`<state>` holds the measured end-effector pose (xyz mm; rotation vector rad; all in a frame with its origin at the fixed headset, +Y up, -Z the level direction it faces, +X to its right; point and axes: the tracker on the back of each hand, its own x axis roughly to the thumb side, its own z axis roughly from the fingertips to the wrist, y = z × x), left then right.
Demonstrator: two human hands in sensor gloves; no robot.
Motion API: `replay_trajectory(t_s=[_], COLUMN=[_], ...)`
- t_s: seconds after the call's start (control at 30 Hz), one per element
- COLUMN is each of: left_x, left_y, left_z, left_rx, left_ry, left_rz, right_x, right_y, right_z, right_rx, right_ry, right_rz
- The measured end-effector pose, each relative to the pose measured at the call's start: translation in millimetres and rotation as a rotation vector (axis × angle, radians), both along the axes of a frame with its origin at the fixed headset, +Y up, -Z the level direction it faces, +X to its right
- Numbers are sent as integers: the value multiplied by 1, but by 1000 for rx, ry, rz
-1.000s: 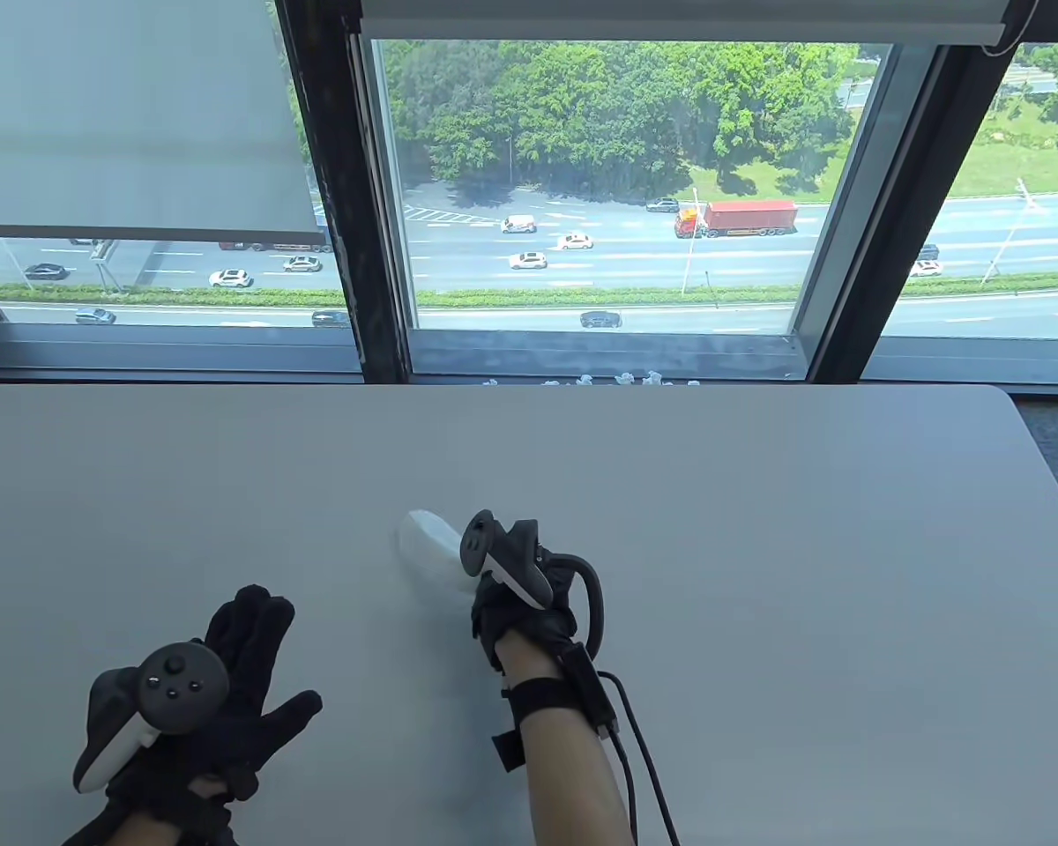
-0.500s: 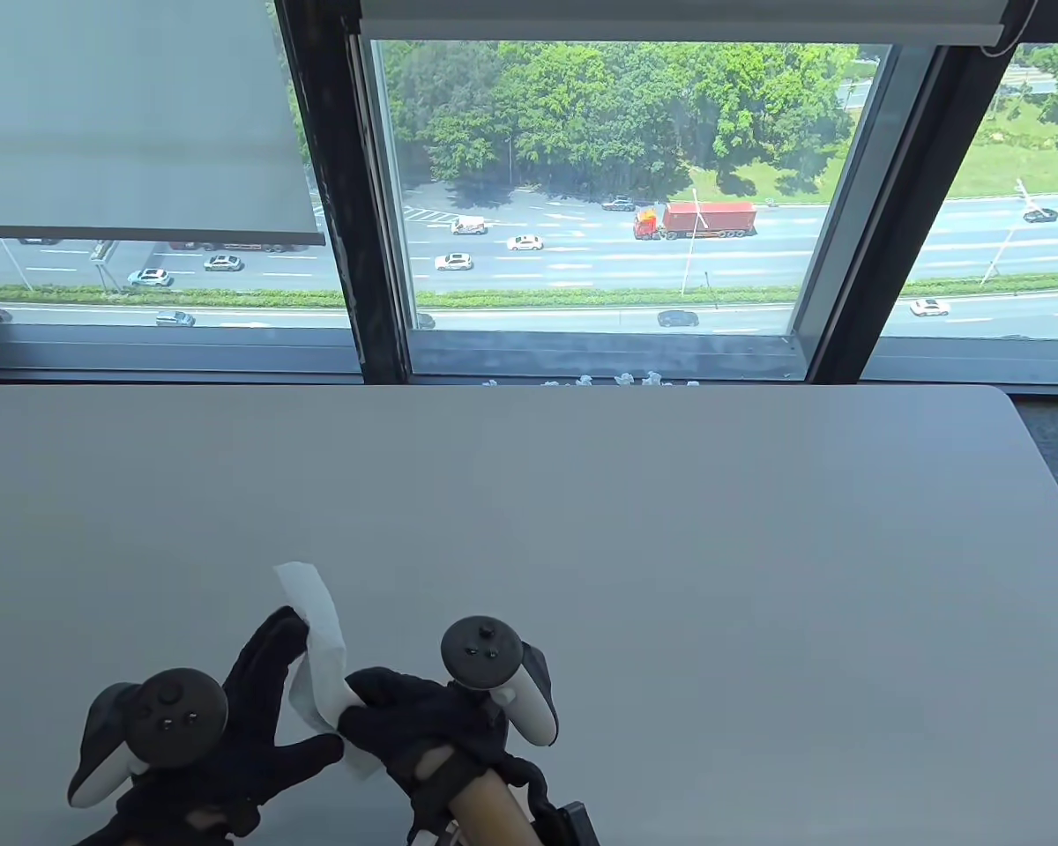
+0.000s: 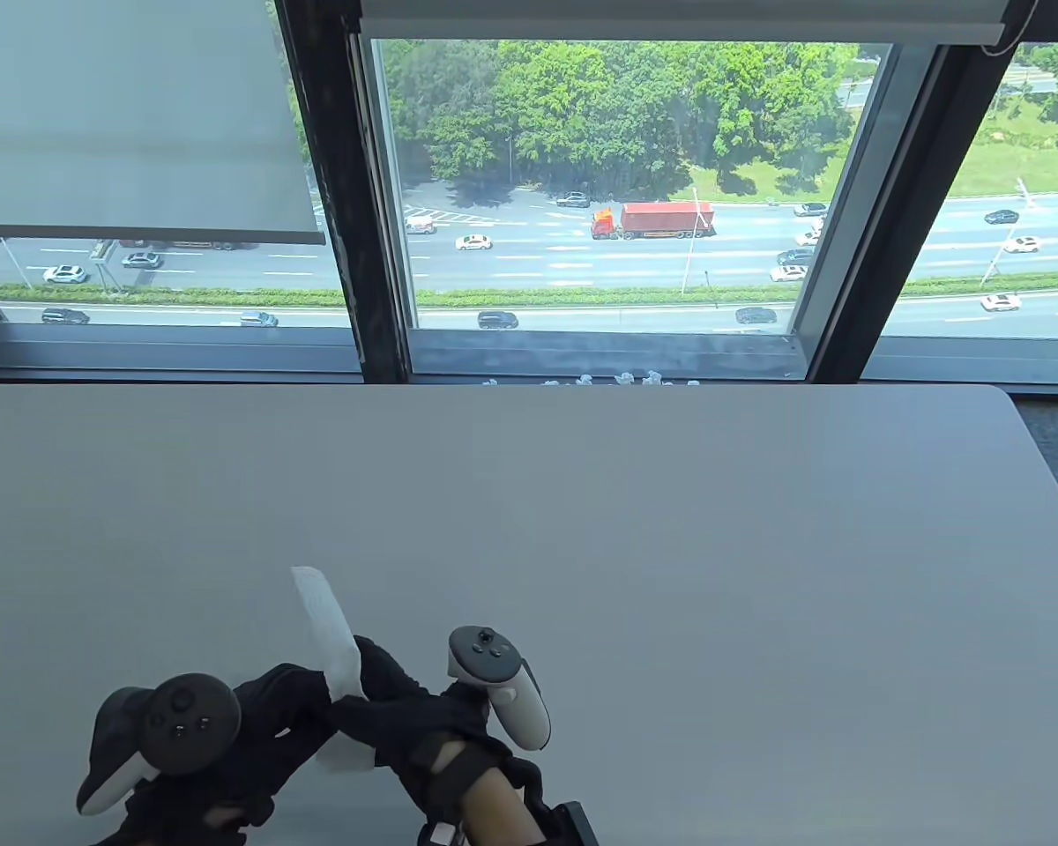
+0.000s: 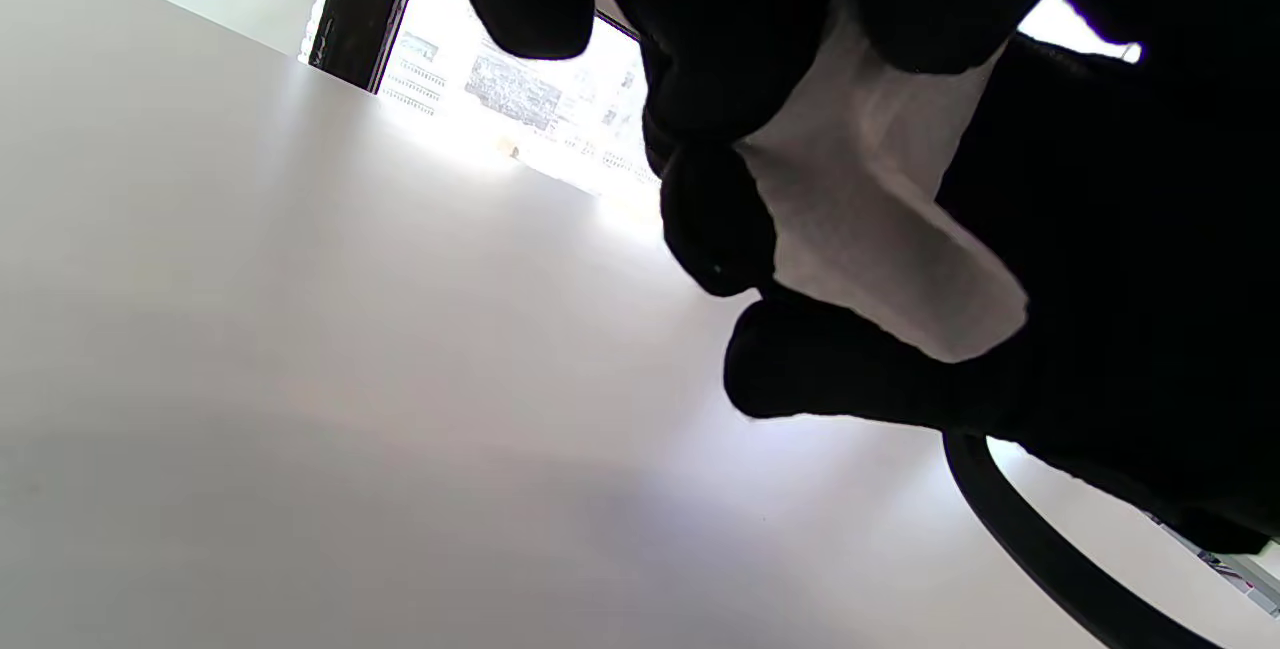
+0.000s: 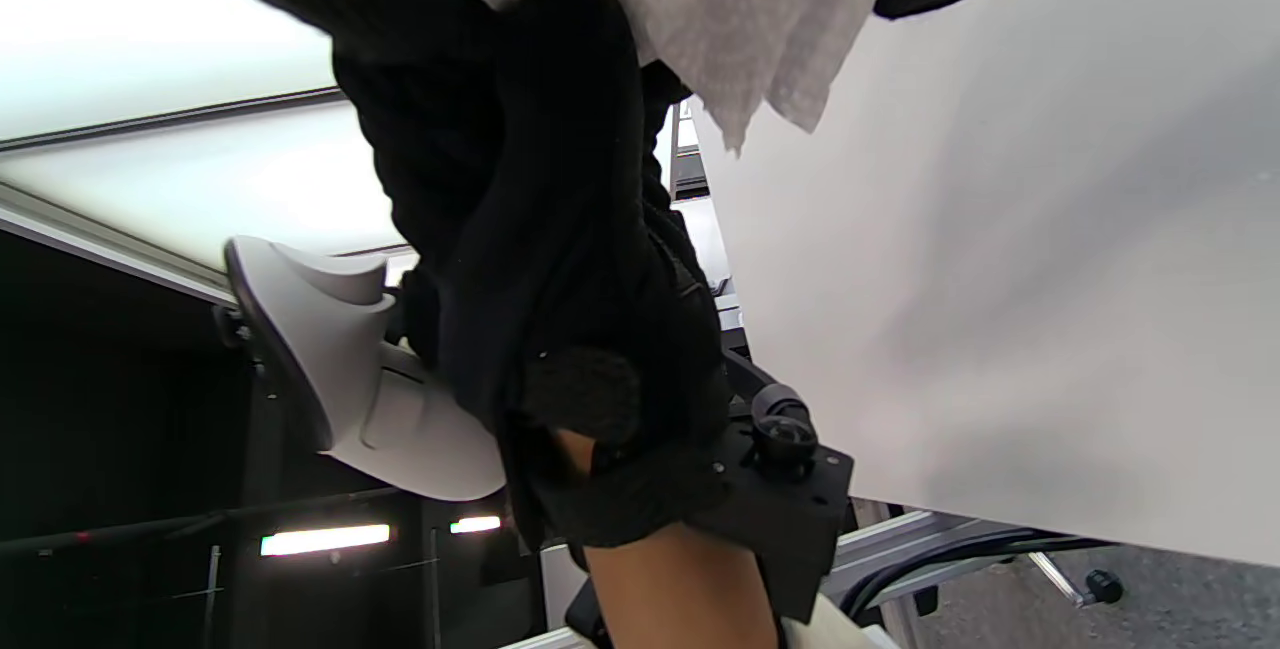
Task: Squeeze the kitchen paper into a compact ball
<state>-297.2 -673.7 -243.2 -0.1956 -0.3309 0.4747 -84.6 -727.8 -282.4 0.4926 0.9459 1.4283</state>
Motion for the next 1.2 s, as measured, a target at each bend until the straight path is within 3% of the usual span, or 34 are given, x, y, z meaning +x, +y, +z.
replay_trajectory(t_s=[0.17,0.23,0.37,0.47,0.6,0.67,0.77,0.9,0.97,1.1,1.2], left_x=[6,6,6,8,6,-2,-5,4,8,6,3], left_y=[-5,-4,-7,-8,0,2,3,-1,-4,-6,-5], left_z=[2,3,1,1,-1,0,0,0,0,-2,0], left_rx=[-64,-13,-68,-48,22,52,73,53,16,-73,-30], left_ry=[-94,-50,-82,-65,41,126,140,76,14,-58,-29], left_rz=[45,-33,17,-36,-70,-22,-40,-100,-92,20,-3], right_x=[16,16,5,-2,1,2,2,-5,1,14,14], right_y=[-2,-3,-1,0,-1,-6,-6,-6,-6,-6,-6], right_z=[-6,-6,-4,-1,-1,1,-1,2,0,-6,-6], right_rx=[2,-22,-1,-1,6,-61,-69,-44,-21,-21,-41], right_ry=[-211,-183,-57,13,-31,-55,-35,14,-86,-222,-182], right_rz=[86,34,-8,-48,0,-40,-92,-55,45,76,39])
